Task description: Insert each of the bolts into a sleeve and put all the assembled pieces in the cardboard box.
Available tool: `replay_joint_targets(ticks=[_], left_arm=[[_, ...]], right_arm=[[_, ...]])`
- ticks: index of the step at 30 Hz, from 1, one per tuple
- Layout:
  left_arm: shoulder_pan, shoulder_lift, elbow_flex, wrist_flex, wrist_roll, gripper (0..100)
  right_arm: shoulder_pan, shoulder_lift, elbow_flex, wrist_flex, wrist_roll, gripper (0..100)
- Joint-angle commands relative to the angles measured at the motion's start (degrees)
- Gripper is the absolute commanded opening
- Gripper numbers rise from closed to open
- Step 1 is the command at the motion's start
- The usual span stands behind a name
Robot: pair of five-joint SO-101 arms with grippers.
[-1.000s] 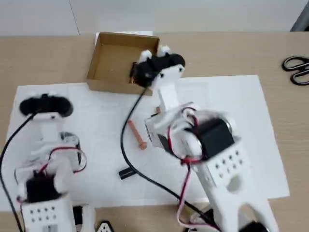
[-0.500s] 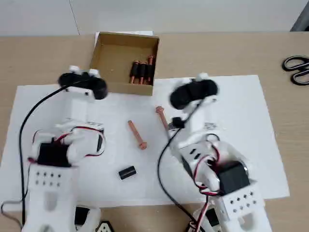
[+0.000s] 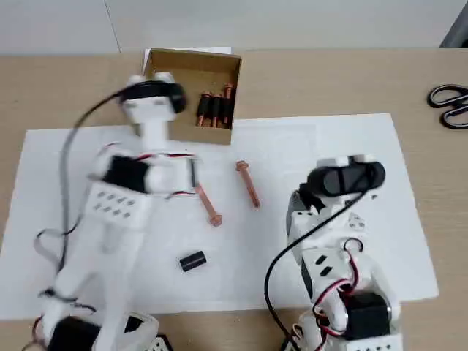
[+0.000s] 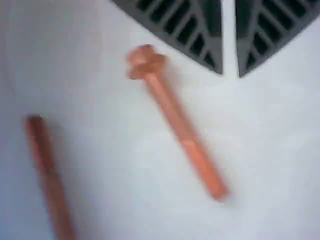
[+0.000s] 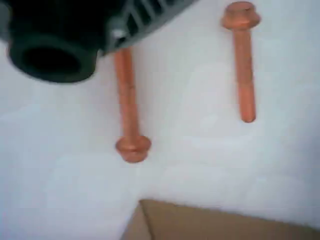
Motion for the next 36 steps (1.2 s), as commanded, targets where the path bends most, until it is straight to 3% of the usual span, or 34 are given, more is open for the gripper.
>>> replay_joint_targets(ticks=[1, 6, 11, 21, 31, 36], left_arm=[[8.1, 6.2, -5.6, -1.1, 0.6, 1], [14.0, 17.6, -11.1, -1.3, 5.0, 1], [12.7, 26.6, -22.6, -1.4, 12.7, 1], [12.4, 38.5, -34.0, -1.1, 24.6, 1], [12.3, 39.6, -34.0, -1.3, 25.1, 1], [12.2, 39.6, -34.0, -1.5, 25.1, 6]], right_arm=[[2.5, -7.7, 2.5, -1.5, 0.5, 0.4], [8.6, -16.2, 7.2, -2.0, 0.6, 0.4], [14.5, -15.3, 10.3, -5.9, 0.6, 0.4], [14.7, -15.6, 14.3, -9.7, 0.6, 0.4], [14.6, -15.6, 14.9, -9.6, 0.6, 0.4], [14.6, -15.6, 14.9, -9.6, 0.6, 0.4]])
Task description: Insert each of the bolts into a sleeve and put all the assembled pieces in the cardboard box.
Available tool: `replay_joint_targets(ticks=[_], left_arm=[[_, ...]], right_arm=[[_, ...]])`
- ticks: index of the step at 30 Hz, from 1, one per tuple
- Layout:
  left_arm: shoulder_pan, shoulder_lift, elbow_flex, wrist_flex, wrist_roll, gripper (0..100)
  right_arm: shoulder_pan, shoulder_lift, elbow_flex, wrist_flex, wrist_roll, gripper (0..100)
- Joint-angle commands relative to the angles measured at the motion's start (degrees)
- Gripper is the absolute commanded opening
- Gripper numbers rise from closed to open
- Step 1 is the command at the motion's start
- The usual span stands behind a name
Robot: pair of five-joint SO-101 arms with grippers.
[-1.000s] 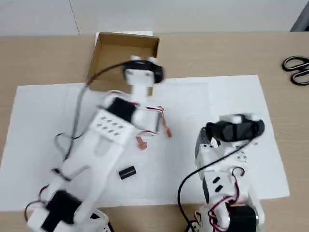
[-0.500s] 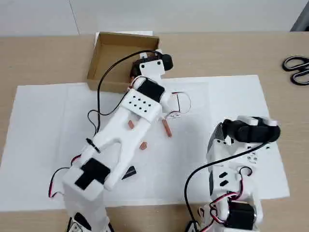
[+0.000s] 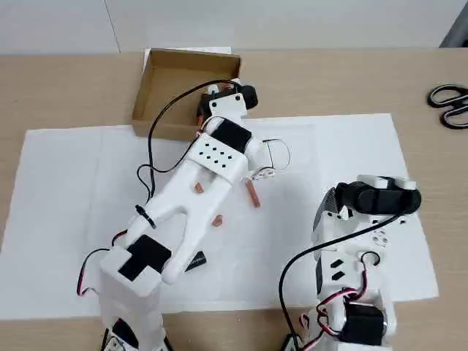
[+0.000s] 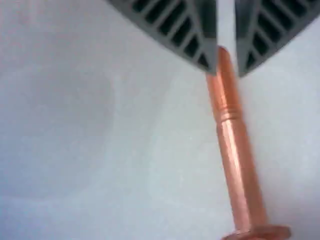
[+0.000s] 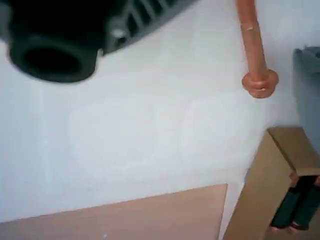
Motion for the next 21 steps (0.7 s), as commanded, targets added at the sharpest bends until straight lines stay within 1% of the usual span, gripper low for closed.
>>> replay_joint_targets(ticks=[1, 6, 12, 16, 21], left_arm=[[-0.4, -0.5, -2.7, -1.1, 0.3, 7], [-0.4, -0.4, -2.7, -1.1, 2.0, 14], [-2.5, 3.2, -2.8, -5.0, 2.6, 14], [-3.9, 4.7, -2.8, -4.9, 2.6, 14], [-3.6, 5.0, -2.9, -5.3, 2.5, 14]], right_arm=[[0.4, -0.7, -0.8, -1.5, 0.6, 0.4], [0.4, -0.7, -0.9, -1.5, 0.6, 0.4], [0.4, -0.7, -0.9, -1.4, 0.6, 0.4], [0.4, -0.7, -0.9, -1.2, 0.6, 0.4], [0.4, -0.7, -0.9, -1.4, 0.6, 0.4]])
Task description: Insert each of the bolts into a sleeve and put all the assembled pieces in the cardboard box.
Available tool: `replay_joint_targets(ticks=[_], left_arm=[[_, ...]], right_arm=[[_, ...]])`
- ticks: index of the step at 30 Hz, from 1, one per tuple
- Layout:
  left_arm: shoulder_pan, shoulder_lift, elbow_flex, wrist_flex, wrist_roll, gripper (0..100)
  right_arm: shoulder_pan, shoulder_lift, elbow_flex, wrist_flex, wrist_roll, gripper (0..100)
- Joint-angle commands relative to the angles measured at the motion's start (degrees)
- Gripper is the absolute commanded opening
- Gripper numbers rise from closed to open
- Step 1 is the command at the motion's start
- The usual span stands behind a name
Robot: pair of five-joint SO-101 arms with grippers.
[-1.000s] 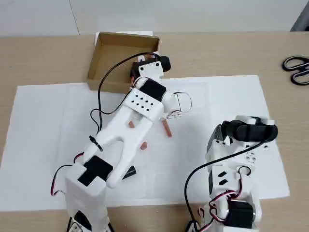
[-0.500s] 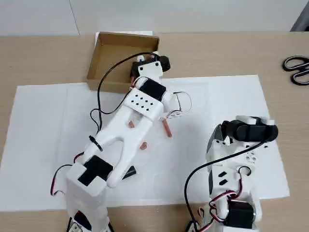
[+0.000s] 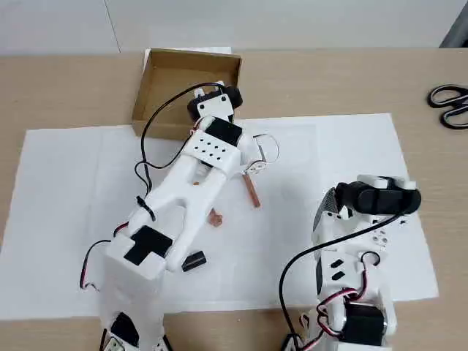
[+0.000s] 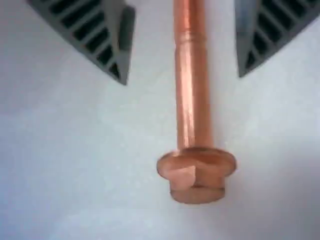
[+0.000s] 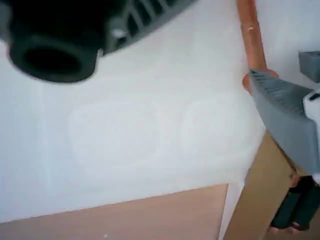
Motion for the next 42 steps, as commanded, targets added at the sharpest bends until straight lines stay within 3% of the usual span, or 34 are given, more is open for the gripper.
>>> replay_joint_targets(ticks=[1, 37, 42], left_arm=[[0.1, -0.6, -2.7, -1.1, -0.2, 14], [-0.2, 7.7, -3.8, -4.7, -2.3, 14], [-0.3, 11.8, -4.2, -4.7, 0.6, 14]], right_arm=[[0.4, -0.7, -0.9, -1.4, 0.6, 0.4], [0.4, -0.7, -0.9, -1.1, 0.5, 0.4], [0.4, -0.7, -0.9, -1.1, 0.5, 0.4]])
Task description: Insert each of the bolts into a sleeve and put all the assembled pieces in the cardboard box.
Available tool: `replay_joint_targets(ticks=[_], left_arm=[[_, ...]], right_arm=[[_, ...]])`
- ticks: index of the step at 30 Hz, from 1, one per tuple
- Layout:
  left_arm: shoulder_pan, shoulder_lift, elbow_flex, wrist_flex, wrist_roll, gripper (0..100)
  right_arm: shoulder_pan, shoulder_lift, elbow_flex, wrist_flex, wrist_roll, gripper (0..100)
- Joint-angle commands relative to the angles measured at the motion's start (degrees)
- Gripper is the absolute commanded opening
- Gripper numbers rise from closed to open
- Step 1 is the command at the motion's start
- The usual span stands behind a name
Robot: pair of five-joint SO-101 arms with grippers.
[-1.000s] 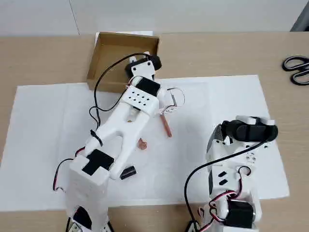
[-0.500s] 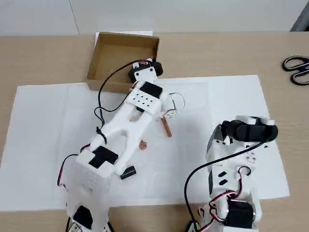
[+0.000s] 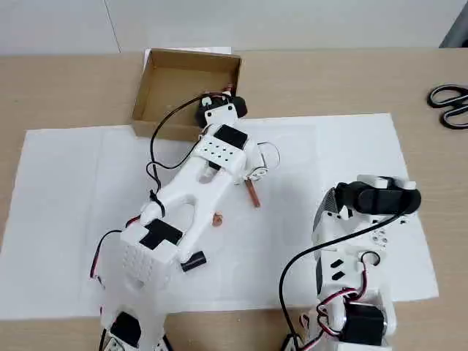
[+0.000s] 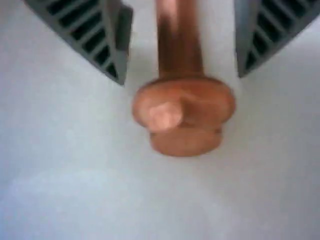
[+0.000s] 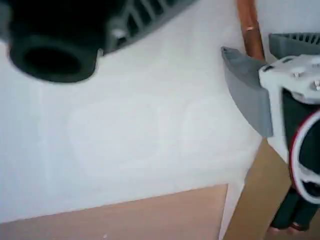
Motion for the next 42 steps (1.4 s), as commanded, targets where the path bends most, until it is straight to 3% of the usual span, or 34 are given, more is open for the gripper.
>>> replay_joint_targets(ticks=[1, 4, 8, 16, 26, 31, 37, 42], left_arm=[[-0.4, 1.5, -2.2, -0.6, 2.3, 14], [-0.4, 1.3, -4.0, -0.8, 2.7, 13], [-0.4, 1.7, -8.2, -0.6, 4.7, 0], [-0.1, 1.2, -14.6, -0.3, 4.6, 1], [-0.4, 1.7, -37.0, 23.8, 1.1, 1], [-0.4, 1.3, -38.6, 26.0, 0.9, 1], [-0.4, 1.1, -38.7, 27.7, -5.8, 1], [1.5, -5.6, -37.1, 27.7, -6.3, 1]], right_arm=[[0.4, -0.7, -0.9, -1.1, 0.5, 0.4], [0.4, -0.7, -0.9, -1.1, 0.5, 0.4], [0.4, -0.7, -0.8, -1.1, 0.5, 0.4], [0.4, -0.7, -0.7, -1.1, 0.5, 0.4], [0.4, -0.7, -0.6, -1.1, 0.6, 0.4], [0.3, -0.7, -0.6, -1.1, 0.6, 0.4], [-10.0, -0.7, -0.8, -1.5, 0.6, 0.4], [-17.8, -0.7, -0.8, -1.5, 0.7, 0.4]])
